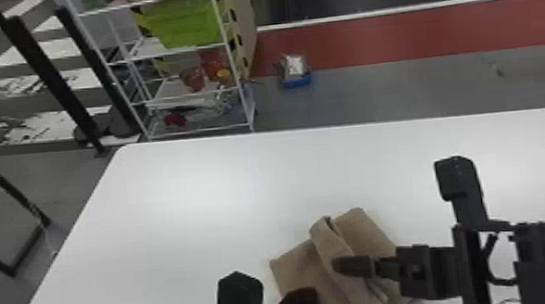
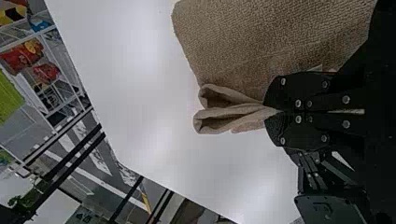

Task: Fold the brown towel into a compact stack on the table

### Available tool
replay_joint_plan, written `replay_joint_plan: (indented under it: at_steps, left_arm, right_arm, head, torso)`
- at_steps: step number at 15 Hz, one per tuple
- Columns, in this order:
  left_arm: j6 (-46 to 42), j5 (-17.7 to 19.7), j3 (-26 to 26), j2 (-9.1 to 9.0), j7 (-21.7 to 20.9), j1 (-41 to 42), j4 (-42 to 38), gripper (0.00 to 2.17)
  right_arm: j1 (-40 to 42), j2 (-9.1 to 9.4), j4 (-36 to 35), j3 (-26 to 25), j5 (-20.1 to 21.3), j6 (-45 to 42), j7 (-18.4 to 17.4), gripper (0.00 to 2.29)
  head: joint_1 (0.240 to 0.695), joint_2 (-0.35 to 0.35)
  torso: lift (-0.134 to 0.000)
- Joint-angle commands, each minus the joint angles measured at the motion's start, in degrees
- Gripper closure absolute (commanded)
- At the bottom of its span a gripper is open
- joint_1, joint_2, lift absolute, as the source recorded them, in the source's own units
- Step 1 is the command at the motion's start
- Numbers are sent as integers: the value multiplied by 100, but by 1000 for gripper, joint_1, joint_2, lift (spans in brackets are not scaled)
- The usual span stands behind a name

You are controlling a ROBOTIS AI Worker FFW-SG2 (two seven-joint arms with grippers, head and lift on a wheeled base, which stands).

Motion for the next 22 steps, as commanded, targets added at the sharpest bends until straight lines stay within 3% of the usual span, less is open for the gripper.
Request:
replay_joint_plan:
  at_steps: [1, 8, 9, 10, 12, 19, 22]
  left_arm:
    - [-23, 0, -27, 0, 0, 57, -67, 1865]
    - [-58, -18, -159, 9, 35, 153, -120, 1865]
    - [-75, -27, -159, 9, 44, 171, -138, 1865]
    - [-75, -27, -159, 9, 44, 180, -138, 1865]
    - [-93, -36, -159, 9, 44, 188, -146, 1865]
    - [-93, -53, -142, 0, 62, 171, -102, 1865]
    - [-234, -53, -98, 9, 106, 197, -164, 1865]
  right_arm:
    - [51, 5, 52, 94, 78, 135, 15, 1406]
    - [210, 5, 43, 226, 342, 135, 393, 1403]
    - [262, 5, 43, 261, 394, 135, 419, 1109]
    - [289, 5, 43, 278, 482, 135, 481, 640]
    - [324, 5, -18, 278, 605, 135, 569, 43]
    - [1308, 5, -1680, -319, 632, 135, 1579, 43]
    - [1651, 5, -1996, -750, 632, 135, 1746, 76]
  head:
    - [695, 199]
    - [695, 207]
    - [695, 208]
    - [695, 209]
    - [695, 215]
    - [695, 217]
    - [695, 190]
  torso:
    - [-124]
    - [-124]
    - [-124]
    - [-124]
    - [-124]
    - [-124]
    - [-124]
